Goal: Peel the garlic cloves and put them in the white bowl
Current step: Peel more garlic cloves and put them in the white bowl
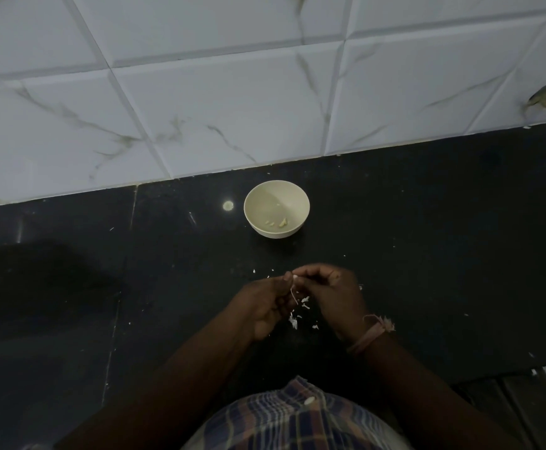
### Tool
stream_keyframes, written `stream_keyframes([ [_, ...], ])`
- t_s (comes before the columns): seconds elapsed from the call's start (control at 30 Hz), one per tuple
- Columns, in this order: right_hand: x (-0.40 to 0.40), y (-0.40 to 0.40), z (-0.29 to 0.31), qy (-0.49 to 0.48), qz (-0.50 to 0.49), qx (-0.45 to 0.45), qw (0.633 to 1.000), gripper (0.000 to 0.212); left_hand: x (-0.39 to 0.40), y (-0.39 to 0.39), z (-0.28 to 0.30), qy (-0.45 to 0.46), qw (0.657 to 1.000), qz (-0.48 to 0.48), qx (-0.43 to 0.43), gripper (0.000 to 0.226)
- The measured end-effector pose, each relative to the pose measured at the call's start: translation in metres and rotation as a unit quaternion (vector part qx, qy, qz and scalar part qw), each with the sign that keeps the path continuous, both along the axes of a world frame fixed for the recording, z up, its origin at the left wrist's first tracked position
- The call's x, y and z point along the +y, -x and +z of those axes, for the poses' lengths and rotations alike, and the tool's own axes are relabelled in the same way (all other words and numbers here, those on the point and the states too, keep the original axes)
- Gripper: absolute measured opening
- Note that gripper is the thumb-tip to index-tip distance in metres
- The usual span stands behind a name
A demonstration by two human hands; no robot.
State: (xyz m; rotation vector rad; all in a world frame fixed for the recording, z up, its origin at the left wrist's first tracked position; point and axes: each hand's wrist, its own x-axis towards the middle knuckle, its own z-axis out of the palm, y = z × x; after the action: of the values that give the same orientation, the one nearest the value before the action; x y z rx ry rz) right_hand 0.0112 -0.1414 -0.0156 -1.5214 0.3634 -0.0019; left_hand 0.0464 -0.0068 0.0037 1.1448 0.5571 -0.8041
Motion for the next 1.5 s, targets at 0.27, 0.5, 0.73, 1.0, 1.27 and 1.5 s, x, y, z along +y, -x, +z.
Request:
stream_keyframes([
  [0.27, 0.008, -0.004, -0.007, -0.076, -0.033, 0.026, 0.996, 0.015, 0.000, 0.001, -0.003, 0.049, 0.998, 0.047, -0.019, 0.015],
  [0.5, 0.005, -0.006, -0.002, 0.075, -0.023, 0.003, 0.997, 0.013, 0.005, -0.001, -0.004, 0.039, 0.993, 0.072, -0.088, 0.017],
  [0.73, -0.002, -0.009, 0.005, 0.088, 0.005, 0.009, 0.996, 0.011, 0.011, -0.002, -0.001, -0.079, 0.970, 0.004, -0.228, 0.016],
  [1.0, -0.004, -0.014, 0.015, 0.020, 0.023, 0.018, 0.999, 0.009, 0.015, -0.005, 0.007, -0.175, 0.928, -0.059, -0.323, 0.009],
  [1.27, -0.006, -0.016, 0.022, 0.040, 0.040, 0.025, 0.998, 0.007, 0.016, -0.011, 0.010, -0.226, 0.888, -0.099, -0.387, 0.005],
  [1.5, -0.010, -0.015, 0.026, 0.050, 0.074, 0.036, 0.995, 0.011, 0.018, -0.012, 0.011, -0.214, 0.889, -0.123, -0.386, 0.006],
])
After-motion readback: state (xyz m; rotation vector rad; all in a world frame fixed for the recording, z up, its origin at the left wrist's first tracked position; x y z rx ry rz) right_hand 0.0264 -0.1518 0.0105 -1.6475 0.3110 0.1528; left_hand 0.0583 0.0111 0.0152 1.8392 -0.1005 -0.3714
